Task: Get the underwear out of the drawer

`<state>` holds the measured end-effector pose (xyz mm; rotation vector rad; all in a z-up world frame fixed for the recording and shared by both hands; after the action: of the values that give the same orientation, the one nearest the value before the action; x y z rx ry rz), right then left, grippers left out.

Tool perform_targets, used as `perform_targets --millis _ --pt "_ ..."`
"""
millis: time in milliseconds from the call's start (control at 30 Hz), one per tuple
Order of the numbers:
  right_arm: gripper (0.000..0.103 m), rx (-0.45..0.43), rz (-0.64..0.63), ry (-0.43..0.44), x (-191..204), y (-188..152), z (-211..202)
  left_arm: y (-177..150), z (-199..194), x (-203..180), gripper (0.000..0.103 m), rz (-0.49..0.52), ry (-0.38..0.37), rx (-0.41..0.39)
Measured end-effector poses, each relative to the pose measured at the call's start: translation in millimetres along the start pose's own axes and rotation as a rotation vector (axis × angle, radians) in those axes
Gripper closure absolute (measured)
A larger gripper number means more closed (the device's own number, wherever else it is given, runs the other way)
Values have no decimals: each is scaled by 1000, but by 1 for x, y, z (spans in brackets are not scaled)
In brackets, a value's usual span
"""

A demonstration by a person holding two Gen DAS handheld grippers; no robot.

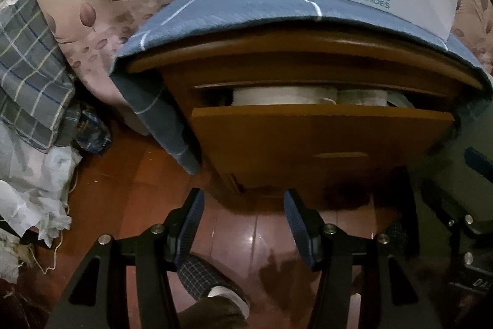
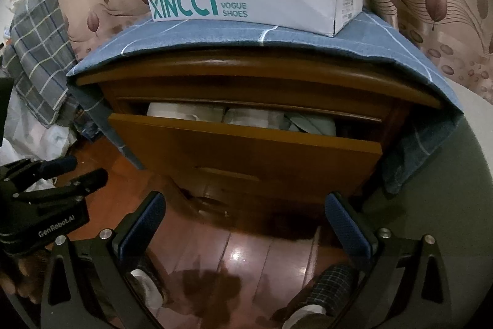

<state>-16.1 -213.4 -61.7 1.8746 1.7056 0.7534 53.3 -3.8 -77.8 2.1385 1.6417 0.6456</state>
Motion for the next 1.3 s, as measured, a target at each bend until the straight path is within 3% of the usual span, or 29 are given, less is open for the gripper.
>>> perform_targets --millis 200,1300 --pt "1 5 -2 -1 0 -1 1 -2 4 6 48 -25 27 22" --pt "1 18 11 -16 -3 -3 3 -8 9 6 48 -39 20 62"
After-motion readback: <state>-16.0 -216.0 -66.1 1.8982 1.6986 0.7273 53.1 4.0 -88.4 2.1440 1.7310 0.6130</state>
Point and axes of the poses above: each gripper's, at about its wrist camera, not at the fingertips, and z roughly the way its jaws point, x to its left, y to its top, the point moved 9 cm from there along z, roughly the way its jaws point
